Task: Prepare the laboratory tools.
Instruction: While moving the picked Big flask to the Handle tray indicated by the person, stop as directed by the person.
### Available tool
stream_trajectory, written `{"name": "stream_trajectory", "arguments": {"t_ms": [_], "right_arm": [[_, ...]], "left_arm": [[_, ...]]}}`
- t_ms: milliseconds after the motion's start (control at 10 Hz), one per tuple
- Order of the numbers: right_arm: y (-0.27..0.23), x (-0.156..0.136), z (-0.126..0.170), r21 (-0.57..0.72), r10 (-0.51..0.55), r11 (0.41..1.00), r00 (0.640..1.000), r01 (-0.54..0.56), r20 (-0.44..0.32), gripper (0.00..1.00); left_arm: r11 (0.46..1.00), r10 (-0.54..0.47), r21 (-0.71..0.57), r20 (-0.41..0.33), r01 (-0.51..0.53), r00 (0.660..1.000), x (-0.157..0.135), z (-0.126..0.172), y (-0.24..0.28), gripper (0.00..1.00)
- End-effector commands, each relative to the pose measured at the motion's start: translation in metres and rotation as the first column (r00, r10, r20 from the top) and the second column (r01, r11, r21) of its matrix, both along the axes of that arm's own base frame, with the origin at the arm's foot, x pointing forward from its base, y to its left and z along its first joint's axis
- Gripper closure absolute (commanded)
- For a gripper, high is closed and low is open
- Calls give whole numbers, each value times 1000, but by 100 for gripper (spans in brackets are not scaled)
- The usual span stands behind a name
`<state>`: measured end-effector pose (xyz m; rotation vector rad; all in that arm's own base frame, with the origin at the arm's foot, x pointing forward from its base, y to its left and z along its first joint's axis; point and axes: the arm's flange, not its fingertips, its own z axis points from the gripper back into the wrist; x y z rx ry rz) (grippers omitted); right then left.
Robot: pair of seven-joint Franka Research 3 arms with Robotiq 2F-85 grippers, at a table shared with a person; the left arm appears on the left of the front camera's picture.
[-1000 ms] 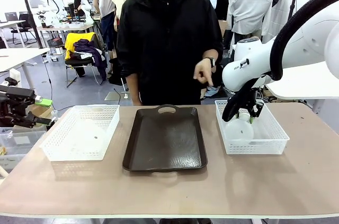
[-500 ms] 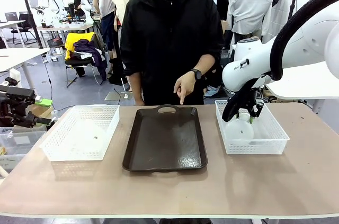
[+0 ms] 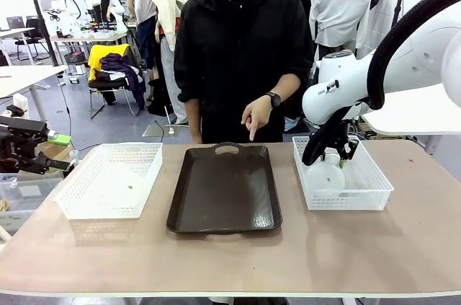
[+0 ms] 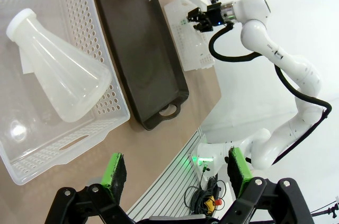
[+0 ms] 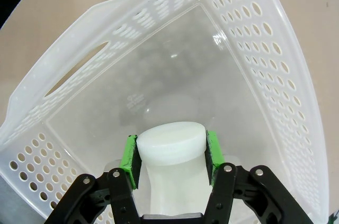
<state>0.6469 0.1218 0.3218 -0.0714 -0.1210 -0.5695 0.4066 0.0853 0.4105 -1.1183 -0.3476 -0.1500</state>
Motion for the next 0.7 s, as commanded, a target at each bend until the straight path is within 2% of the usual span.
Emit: {"name": "stream_trajectory", "arguments": {"t_ms": [0,600], "right_arm": [[0,0,-2,-2,0,1000,1000,0,-3,100],[0,0,-2,-2,0,1000,1000,0,-3,100]], "left_arm": [[1000,2,-3,4,-2,1000,0,1,1,0],[1000,2,-3,4,-2,1000,0,1,1,0]]}}
